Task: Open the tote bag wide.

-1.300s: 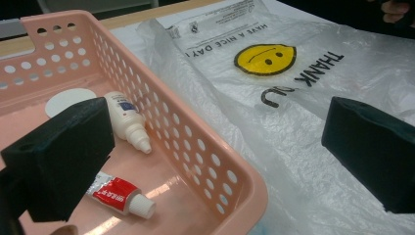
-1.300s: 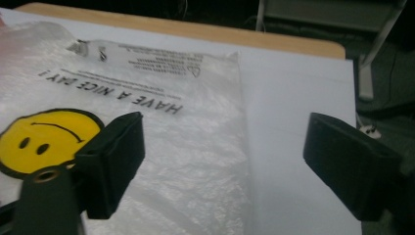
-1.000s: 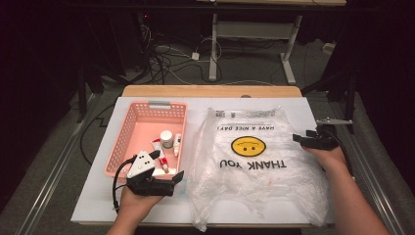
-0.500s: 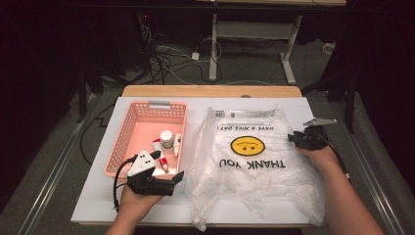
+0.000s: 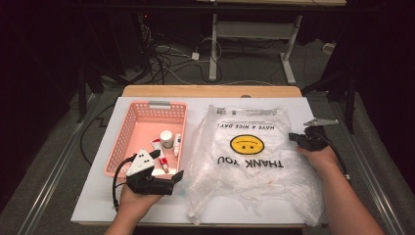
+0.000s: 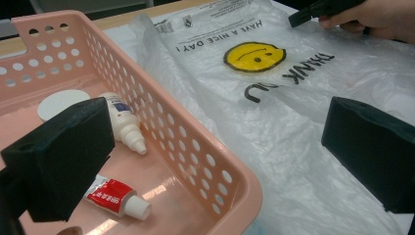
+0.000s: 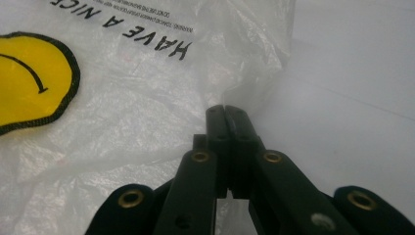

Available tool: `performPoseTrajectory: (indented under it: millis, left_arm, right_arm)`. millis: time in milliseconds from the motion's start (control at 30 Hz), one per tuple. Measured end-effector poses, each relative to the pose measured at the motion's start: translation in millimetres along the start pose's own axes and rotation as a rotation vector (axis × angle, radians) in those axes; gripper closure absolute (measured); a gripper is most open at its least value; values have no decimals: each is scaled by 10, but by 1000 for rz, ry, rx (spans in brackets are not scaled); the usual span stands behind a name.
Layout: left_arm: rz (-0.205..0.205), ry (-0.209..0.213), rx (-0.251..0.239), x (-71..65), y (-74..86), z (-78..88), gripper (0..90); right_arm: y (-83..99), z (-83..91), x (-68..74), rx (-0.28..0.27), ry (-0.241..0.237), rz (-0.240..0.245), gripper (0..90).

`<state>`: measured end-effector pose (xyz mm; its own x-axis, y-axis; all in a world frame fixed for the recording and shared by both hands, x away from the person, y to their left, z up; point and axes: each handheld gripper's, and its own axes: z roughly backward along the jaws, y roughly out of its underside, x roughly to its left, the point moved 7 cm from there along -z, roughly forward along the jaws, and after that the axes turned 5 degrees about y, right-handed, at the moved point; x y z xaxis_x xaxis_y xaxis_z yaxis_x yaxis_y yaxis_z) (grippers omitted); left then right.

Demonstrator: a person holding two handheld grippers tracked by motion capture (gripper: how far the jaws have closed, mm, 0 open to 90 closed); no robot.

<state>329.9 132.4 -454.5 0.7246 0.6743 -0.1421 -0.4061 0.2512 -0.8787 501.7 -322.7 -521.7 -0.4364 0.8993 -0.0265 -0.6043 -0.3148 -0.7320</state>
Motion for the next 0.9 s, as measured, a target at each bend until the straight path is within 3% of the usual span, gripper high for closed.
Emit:
performPoseTrajectory:
  millis: [167,367,433,600,667,767,900]
  left_arm:
    - [-4,0,2,-3,3,-1,0]
    - [6,5,-2,-9,-3,-11,0]
    - [15,18,-6,-3,-55,-24,0]
    - [-11,18,-7,-2,-176,-31,0]
    - [-20,9,-13,8,-170,3,0]
    - [0,7,-30,30,-110,42,0]
    - [5,23,-21,6,-43,22,0]
  right_arm:
    - [-67,68,-83,-43,43,-22,900]
    - [-64,149,-305,-69,109,-122,900]
    - [-62,165,-346,-74,124,-134,900]
    - [-64,258,-583,-103,204,-201,900]
    - [-52,270,-621,-104,216,-210,900]
    - [66,326,-725,-72,270,-275,900]
    - [155,407,-714,-68,281,-269,891]
